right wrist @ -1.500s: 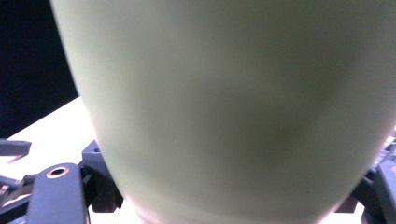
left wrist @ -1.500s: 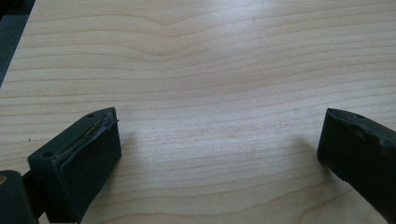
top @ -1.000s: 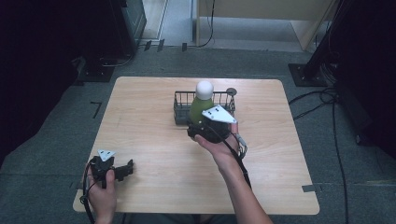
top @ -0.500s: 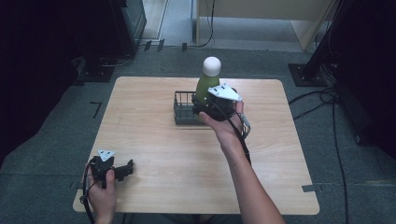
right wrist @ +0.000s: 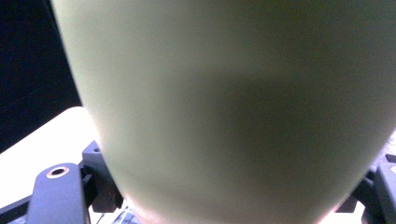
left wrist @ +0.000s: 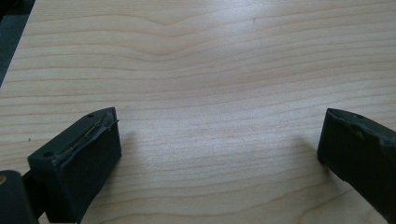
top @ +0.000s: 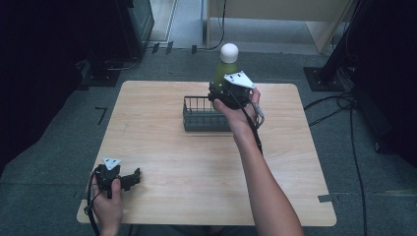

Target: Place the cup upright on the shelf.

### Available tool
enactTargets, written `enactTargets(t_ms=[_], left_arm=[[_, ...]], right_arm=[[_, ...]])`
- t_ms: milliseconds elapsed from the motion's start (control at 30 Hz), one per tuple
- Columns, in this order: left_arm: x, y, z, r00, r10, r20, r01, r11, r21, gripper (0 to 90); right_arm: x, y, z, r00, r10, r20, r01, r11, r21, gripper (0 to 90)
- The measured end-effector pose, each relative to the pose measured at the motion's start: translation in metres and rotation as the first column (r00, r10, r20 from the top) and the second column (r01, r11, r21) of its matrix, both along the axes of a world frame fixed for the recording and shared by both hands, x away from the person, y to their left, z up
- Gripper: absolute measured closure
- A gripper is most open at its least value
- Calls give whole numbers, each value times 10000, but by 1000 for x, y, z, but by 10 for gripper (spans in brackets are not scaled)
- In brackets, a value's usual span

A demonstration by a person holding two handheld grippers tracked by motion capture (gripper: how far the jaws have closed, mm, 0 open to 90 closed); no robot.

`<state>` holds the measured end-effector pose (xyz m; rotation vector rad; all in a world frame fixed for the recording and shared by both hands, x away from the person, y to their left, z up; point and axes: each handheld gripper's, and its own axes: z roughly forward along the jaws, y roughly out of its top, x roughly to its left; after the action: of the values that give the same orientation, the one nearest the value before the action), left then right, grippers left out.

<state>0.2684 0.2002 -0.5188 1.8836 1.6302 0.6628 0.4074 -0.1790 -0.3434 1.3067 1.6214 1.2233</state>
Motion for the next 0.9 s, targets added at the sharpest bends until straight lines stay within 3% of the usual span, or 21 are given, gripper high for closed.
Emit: enactTargets(t_ms=[300, 533, 700, 900], left_arm=[[0, 0, 0, 10000, -11, -14, 11, 10000, 13, 1], [0, 0, 0, 10000, -12, -16, 12, 10000, 15, 1], [0, 0, 0, 10000, 2, -6, -2, 10000, 5, 1], [0, 0, 0, 10000, -4, -8, 4, 10000, 8, 1]], right_arm=[[20, -12, -22, 9967, -707, -393, 699, 9973, -229, 202], [26, -20, -41, 9943, -821, -681, 806, 9965, -233, 202], [27, -24, -55, 9904, -919, -1035, 927, 9957, 30, 202], [29, -26, -65, 9887, -934, -1172, 928, 9956, -108, 201]])
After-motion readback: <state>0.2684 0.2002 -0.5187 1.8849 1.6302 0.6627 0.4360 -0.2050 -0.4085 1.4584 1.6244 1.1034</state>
